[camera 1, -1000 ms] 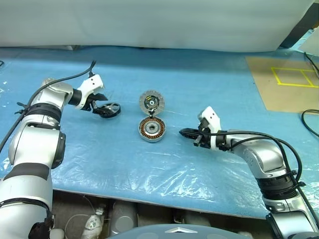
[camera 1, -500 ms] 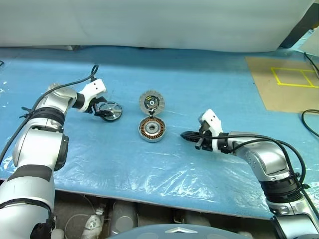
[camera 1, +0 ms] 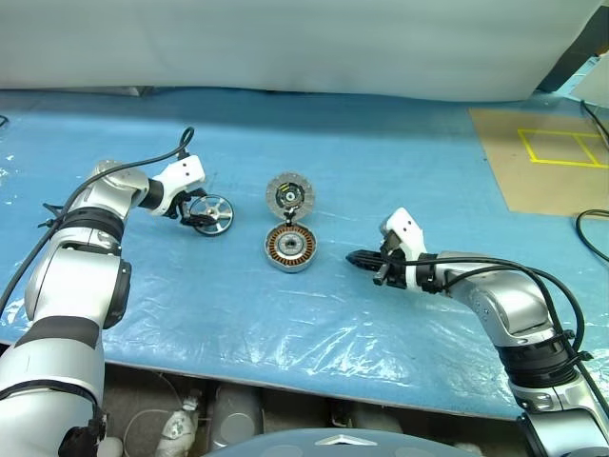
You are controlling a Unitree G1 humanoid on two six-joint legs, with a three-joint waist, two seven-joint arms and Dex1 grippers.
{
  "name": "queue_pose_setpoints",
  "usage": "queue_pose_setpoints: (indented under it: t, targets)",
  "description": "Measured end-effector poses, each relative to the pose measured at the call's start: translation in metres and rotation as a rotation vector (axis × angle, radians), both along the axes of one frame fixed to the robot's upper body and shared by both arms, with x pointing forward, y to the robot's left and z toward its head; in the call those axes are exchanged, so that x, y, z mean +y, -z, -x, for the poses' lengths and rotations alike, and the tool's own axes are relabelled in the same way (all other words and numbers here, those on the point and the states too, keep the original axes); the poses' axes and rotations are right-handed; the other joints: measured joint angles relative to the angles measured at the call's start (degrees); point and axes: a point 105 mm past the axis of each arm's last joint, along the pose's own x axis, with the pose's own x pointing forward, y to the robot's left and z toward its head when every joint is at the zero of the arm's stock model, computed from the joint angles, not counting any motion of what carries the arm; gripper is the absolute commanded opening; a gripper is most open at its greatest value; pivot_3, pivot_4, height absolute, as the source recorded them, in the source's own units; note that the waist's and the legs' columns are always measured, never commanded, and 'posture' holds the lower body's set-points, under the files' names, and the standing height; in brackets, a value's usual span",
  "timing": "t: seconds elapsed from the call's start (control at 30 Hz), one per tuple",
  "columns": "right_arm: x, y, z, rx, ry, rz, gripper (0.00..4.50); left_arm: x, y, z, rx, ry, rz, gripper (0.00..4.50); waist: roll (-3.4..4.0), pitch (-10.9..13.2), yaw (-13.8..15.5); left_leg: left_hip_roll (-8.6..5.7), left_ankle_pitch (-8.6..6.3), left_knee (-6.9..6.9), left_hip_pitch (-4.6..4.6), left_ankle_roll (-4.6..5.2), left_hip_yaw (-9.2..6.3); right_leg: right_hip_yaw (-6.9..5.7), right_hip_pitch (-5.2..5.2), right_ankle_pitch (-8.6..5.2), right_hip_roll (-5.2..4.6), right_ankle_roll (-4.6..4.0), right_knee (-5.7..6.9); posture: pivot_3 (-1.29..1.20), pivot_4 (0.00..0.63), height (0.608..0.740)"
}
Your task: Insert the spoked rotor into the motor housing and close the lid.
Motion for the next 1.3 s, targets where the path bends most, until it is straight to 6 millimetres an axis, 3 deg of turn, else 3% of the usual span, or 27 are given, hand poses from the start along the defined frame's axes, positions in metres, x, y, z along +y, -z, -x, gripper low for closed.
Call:
queue_pose_setpoints:
  t: [0.1,0.13,0.2,0.33,0.7,1.3]
  targets:
    - [-0.001,0.001,-0.001,-0.002,0.002,0.001,0.04,0.002,-0.005,0.000,-0.011,-0.005,0.027,4.08,0.00,0.00,-0.02,0.00,0.00,0.00,0.00,0.00,0.00,0.00,0.00,0.00,0.00,0.00,0.00,0.00,0.150,0.740]
    - [-0.001,0.001,-0.001,-0.004,0.003,0.000,0.01,0.004,-0.008,0.000,-0.017,-0.011,0.034,3.90,0.00,0.00,-0.04,0.00,0.00,0.00,0.00,0.00,0.00,0.00,0.00,0.00,0.00,0.00,0.00,0.00,0.150,0.740]
    - [-0.001,0.001,-0.001,-0.005,0.004,-0.001,0.00,0.008,-0.013,0.000,-0.030,-0.022,0.045,3.47,0.00,0.00,-0.04,0.00,0.00,0.00,0.00,0.00,0.00,0.00,0.00,0.00,0.00,0.00,0.00,0.00,0.150,0.740]
    - [-0.001,0.002,-0.001,-0.002,0.004,-0.001,0.00,0.012,-0.018,0.000,-0.045,-0.037,0.064,2.14,0.00,0.00,0.01,0.00,0.00,0.00,0.00,0.00,0.00,0.00,0.00,0.00,0.00,0.00,0.00,0.00,0.150,0.740]
    - [0.000,0.004,-0.002,0.003,0.006,-0.002,0.00,-0.002,-0.014,0.007,0.011,0.076,0.073,2.14,-0.01,0.00,0.12,0.00,0.00,0.00,0.00,0.00,0.01,0.00,0.00,0.00,0.00,0.00,0.00,0.00,0.150,0.740]
    - [-0.004,0.012,0.001,0.026,0.039,0.012,0.00,-0.007,0.003,0.006,0.004,0.124,-0.091,2.14,-0.01,0.01,0.08,0.00,0.00,0.00,0.01,0.00,0.00,0.00,0.00,0.00,0.00,0.00,0.00,0.00,0.150,0.740]
